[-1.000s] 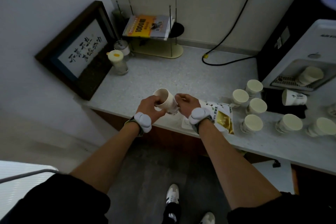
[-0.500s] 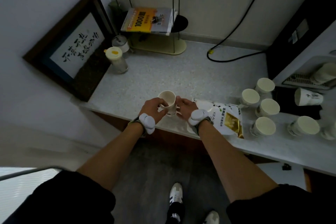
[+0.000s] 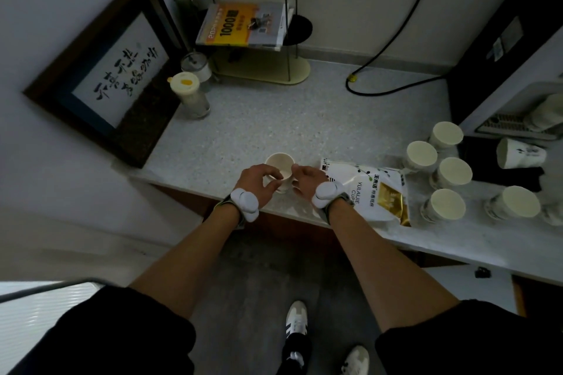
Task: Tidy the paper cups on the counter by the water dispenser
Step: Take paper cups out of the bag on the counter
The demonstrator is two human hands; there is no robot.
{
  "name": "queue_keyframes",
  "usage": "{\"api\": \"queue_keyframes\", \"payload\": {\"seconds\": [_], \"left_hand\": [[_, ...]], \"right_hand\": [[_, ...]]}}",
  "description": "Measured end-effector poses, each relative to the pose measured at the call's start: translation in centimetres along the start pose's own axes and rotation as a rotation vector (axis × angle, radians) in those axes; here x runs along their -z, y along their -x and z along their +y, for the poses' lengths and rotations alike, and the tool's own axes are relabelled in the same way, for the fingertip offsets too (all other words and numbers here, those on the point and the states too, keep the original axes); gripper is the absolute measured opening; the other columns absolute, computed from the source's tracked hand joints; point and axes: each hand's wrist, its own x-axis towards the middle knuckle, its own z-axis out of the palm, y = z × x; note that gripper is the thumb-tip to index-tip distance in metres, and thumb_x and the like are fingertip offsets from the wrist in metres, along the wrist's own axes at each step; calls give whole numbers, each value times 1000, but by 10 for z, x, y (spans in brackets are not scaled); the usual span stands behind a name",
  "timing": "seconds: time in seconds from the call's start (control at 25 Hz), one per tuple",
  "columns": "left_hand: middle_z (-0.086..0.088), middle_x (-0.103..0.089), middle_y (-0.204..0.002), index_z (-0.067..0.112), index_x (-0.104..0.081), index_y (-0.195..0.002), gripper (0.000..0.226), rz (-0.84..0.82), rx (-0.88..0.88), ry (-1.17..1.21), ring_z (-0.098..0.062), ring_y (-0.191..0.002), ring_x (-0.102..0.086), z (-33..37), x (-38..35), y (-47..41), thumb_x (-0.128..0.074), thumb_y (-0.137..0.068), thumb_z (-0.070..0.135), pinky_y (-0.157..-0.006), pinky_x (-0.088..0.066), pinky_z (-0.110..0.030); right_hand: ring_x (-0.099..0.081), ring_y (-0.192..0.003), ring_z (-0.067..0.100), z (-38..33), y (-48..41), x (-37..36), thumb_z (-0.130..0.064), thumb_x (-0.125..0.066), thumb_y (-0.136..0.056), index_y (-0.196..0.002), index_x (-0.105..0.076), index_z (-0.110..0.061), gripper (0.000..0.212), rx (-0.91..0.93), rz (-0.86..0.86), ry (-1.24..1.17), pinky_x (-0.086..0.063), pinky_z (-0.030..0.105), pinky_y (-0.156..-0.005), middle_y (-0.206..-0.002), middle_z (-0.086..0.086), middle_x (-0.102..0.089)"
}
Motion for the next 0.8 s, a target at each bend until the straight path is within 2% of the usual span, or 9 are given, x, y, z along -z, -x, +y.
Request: {"api": "queue_keyframes", "payload": {"seconds": [0.16,0.24,0.36,0.44,0.48,0.6,0.72,0.8], "left_hand": [[1,-72,-116,18,-75,-101,18,34,9,16,-16,-114,-63,9,6,4,-69,-85,25,-95,-39,-17],[0,-71,-117,17,-75,-100,18,56,3,28,-17,-116,-62,18,12,7,-70,-85,25,-97,-37,-17],[-1,-71,-118,14,-75,-101,20,92,-35,28,-18,-115,-62,36,20,7,-69,-86,25,-101,-40,-21],[-1,-70,-117,14,-74,-102,20,107,-65,43,-17,-114,-62,51,23,6,-68,-86,25,-98,-38,-18],[-1,-70,-118,14,-73,-103,21,105,-77,62,-17,-114,-62,57,24,5,-68,-87,26,-99,-38,-19],[-1,-68,-120,15,-72,-107,24,51,-82,125,-18,-118,-60,79,15,0,-67,-88,29,-105,-46,-33],[-3,-66,-122,16,-68,-113,29,-6,-63,166,-18,-117,-61,97,-2,-7,-66,-88,32,-101,-50,-37],[-3,-65,-124,17,-65,-117,33,-32,-55,160,-19,-115,-62,103,-16,-11,-65,-89,33,-99,-52,-38]], "right_hand": [[-57,-123,32,-5,11,6,-27,-51,-97,-131,-55,-8,39,16,-19,62,-45,45,-107,-136,16,-57],[-57,-122,36,-9,17,15,-20,-52,-97,-130,-56,-6,36,7,32,-17,-48,39,-101,-132,19,-58],[-61,-102,31,-15,28,34,-12,-54,-96,-121,-60,0,29,-3,71,-302,-48,38,-84,-109,16,-62],[-59,-88,27,-19,35,53,-9,-53,-95,-112,-63,0,22,41,110,-253,-50,40,-80,-96,16,-62],[-60,-88,28,-21,38,63,-11,-52,-95,-113,-63,1,24,58,151,-171,-52,42,-85,-98,19,-64],[-61,-113,38,-21,46,97,-14,-53,-93,-121,-61,-1,32,66,275,-44,-49,46,-103,-123,23,-63],[-56,-122,34,-10,55,127,-19,-57,-94,-120,-63,0,32,115,351,51,-45,36,-101,-128,21,-62],[-53,-126,31,-2,58,145,-21,-58,-93,-121,-62,0,34,136,418,180,-41,35,-108,-131,18,-60]]}}
